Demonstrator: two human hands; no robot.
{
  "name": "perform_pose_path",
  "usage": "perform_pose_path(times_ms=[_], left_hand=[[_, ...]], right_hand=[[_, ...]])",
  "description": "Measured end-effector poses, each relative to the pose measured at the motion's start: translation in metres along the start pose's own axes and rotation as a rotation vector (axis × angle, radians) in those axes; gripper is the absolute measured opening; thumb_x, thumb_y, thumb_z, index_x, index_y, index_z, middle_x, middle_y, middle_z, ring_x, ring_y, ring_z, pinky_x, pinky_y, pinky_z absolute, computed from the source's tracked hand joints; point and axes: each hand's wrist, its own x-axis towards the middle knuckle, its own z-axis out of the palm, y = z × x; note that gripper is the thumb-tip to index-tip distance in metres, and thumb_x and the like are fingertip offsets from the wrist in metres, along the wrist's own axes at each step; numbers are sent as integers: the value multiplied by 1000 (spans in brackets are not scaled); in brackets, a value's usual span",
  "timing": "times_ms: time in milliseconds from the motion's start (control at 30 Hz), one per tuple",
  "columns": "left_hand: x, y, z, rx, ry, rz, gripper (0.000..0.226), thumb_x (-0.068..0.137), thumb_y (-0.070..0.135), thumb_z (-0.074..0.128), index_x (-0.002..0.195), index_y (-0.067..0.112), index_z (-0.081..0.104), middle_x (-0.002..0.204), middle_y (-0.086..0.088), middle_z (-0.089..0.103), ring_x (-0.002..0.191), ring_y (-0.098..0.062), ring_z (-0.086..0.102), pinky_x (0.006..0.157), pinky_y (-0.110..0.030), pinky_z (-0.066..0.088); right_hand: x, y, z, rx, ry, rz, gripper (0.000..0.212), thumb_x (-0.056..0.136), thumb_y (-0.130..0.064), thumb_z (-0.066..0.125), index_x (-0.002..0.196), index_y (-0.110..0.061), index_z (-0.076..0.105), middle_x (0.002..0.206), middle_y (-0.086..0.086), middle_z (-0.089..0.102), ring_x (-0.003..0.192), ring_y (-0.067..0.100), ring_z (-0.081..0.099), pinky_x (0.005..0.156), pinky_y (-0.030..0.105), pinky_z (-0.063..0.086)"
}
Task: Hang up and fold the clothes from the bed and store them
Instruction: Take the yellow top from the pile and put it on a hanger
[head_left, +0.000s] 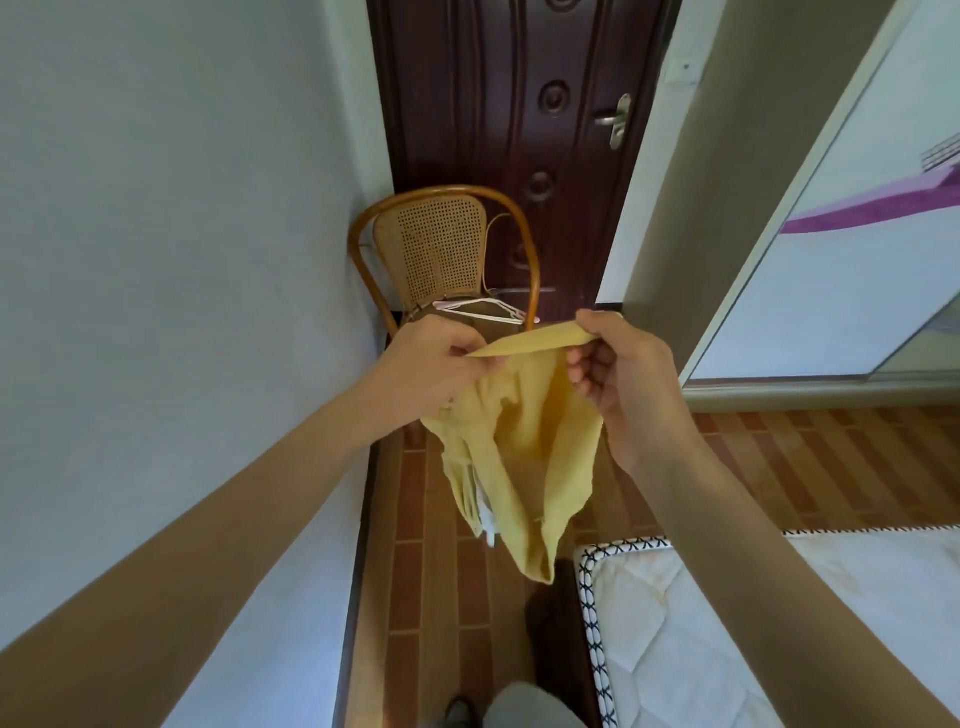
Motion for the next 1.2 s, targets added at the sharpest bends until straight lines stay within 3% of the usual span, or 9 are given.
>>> perform_pose_path(times_ms=[133,333,500,633,733,833,1033,1133,1200], left_hand=[[53,-14,-12,-32,-18,10,19,92,22,66,89,5,74,91,-24,68,91,-38,65,78,-51,55],[135,-36,-26,-35,27,10,15,91,23,66,88,10,75,89,-17,69,90,-32,64,83,-49,51],[214,-41,-32,-100,20,-46,19,91,20,65,75,10,69,71,-10,56,71,-24,53,68,-41,43],[274,-34,-40,-120,36,-55,21,92,21,64,75,10,70,80,-21,63,84,-37,61,83,-55,50],[312,-33,-40,-124,58,-58,22,92,21,62,82,2,70,80,-20,63,81,-34,60,84,-55,49],[343,-34,-37,-163,45,-95,22,93,22,62,82,5,71,91,-23,65,94,-38,62,89,-56,49],[405,-38,-35,-164,24,-82,19,94,19,61,80,13,72,88,-14,70,90,-30,65,86,-48,52],[436,-41,-37,-88,17,-44,20,93,18,61,77,14,71,79,-7,68,74,-13,59,70,-28,46],[456,-47,-40,-47,18,-21,21,93,16,61,75,14,70,78,-8,67,73,-12,59,65,-22,43]], right_hand=[[50,-2,14,-12,12,3,23,93,-19,60,73,-8,63,56,0,58,50,10,50,51,19,41],[135,-12,35,-57,-19,22,19,93,-19,60,77,-10,65,58,0,60,52,9,51,52,19,42],[216,-28,44,-52,-60,30,22,93,-19,61,74,-11,65,58,0,59,51,8,51,51,19,41],[277,-46,48,-53,-72,54,22,94,-18,60,73,-12,63,58,1,59,50,8,51,51,19,40],[316,-56,47,-70,-87,69,21,94,-17,60,74,-11,63,58,0,59,51,9,51,53,21,39],[348,-60,44,-71,-89,74,21,94,-17,60,74,-10,63,59,1,58,52,9,51,55,22,39],[407,-70,40,-99,-85,91,21,94,-18,60,75,-10,64,59,0,60,53,9,52,55,21,41],[435,-72,45,-102,-79,92,21,94,-18,60,75,-9,64,59,0,60,53,9,52,54,20,41],[453,-71,51,-102,-72,101,20,94,-18,61,77,-9,65,59,0,61,52,9,53,52,19,42]])
